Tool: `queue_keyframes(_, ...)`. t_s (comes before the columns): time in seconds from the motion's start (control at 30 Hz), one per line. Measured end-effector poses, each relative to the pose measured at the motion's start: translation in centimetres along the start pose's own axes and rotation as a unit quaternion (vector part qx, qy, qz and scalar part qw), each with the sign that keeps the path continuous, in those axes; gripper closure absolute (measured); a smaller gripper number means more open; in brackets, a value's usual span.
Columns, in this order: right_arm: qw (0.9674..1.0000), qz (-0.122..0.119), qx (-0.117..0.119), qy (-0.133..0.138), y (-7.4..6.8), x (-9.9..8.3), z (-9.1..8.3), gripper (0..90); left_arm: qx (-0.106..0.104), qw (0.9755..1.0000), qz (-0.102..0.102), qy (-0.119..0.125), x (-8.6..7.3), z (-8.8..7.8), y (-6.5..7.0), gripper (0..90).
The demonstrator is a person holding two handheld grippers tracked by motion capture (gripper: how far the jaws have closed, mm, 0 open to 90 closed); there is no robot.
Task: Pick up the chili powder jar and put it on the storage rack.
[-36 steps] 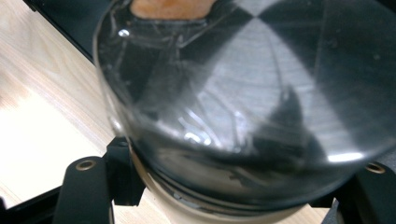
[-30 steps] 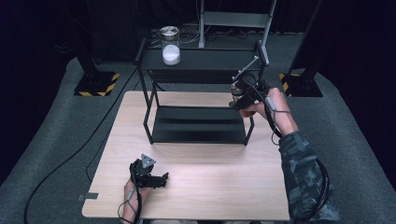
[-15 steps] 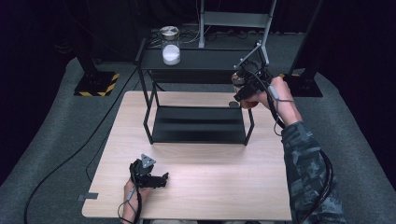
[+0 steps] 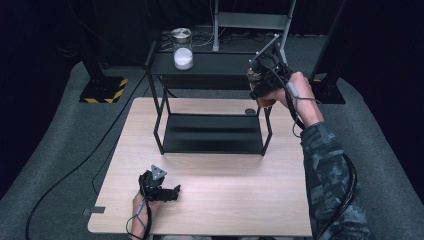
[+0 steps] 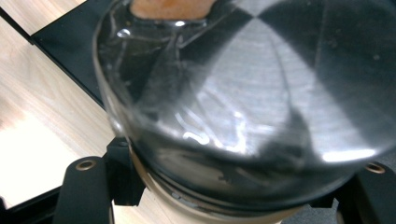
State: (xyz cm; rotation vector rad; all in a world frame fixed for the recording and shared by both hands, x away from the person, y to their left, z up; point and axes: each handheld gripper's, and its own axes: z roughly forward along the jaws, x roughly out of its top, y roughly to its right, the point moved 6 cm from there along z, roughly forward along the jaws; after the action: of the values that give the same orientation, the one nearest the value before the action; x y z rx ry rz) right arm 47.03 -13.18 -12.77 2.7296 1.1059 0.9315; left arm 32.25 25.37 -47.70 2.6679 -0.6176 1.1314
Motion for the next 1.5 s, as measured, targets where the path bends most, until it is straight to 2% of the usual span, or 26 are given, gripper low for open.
queue_keyframes(0.57,0.9996,0.001,-0.022,0.017,0.2,2.0,-1.9,30.6,0.0,1.0,0.0,0.0,0.0,0.0,0.0,0.3)
queue_keyframes(0.83,0.9981,0.016,-0.037,0.046,0.4,1.9,-2.3,30.6,0.0,1.0,0.0,0.0,0.0,0.0,0.0,0.3)
queue_keyframes(0.97,0.996,0.026,-0.045,0.073,0.6,1.6,-2.0,30.6,0.0,1.0,0.0,0.0,0.0,0.0,0.0,0.3)
queue_keyframes(1.07,0.9947,0.032,-0.05,0.084,0.6,1.5,-1.8,30.6,0.0,1.0,0.0,0.0,0.0,0.0,0.0,0.4)
queue_keyframes(1.1,0.9932,0.039,-0.055,0.095,0.6,1.4,-1.7,30.6,0.0,1.0,0.0,0.0,0.0,0.0,0.0,0.3)
queue_keyframes(1.2,0.9916,0.046,-0.059,0.106,0.6,1.3,-1.6,30.6,0.0,1.0,0.0,0.0,0.0,0.0,0.0,0.3)
queue_keyframes(1.27,0.9888,0.056,-0.064,0.123,0.7,1.2,-1.4,30.6,0.0,1.0,0.0,0.0,0.0,0.0,0.0,0.4)
queue_keyframes(1.3,0.9888,0.056,-0.064,0.123,0.7,1.2,-1.4,30.6,0.0,1.0,0.0,0.0,0.0,0.0,0.0,0.4)
queue_keyframes(1.43,0.9852,0.073,-0.064,0.141,1.0,1.0,-0.8,30.6,0.0,1.0,0.0,0.0,0.0,0.0,0.0,0.4)
queue_keyframes(1.47,0.9835,0.078,-0.068,0.148,1.0,1.1,-0.5,30.6,0.0,1.0,0.0,0.0,0.0,0.0,0.0,0.4)
queue_keyframes(1.5,0.9835,0.078,-0.068,0.148,1.0,1.1,-0.5,30.6,0.0,1.0,0.0,0.0,0.0,0.0,0.0,0.4)
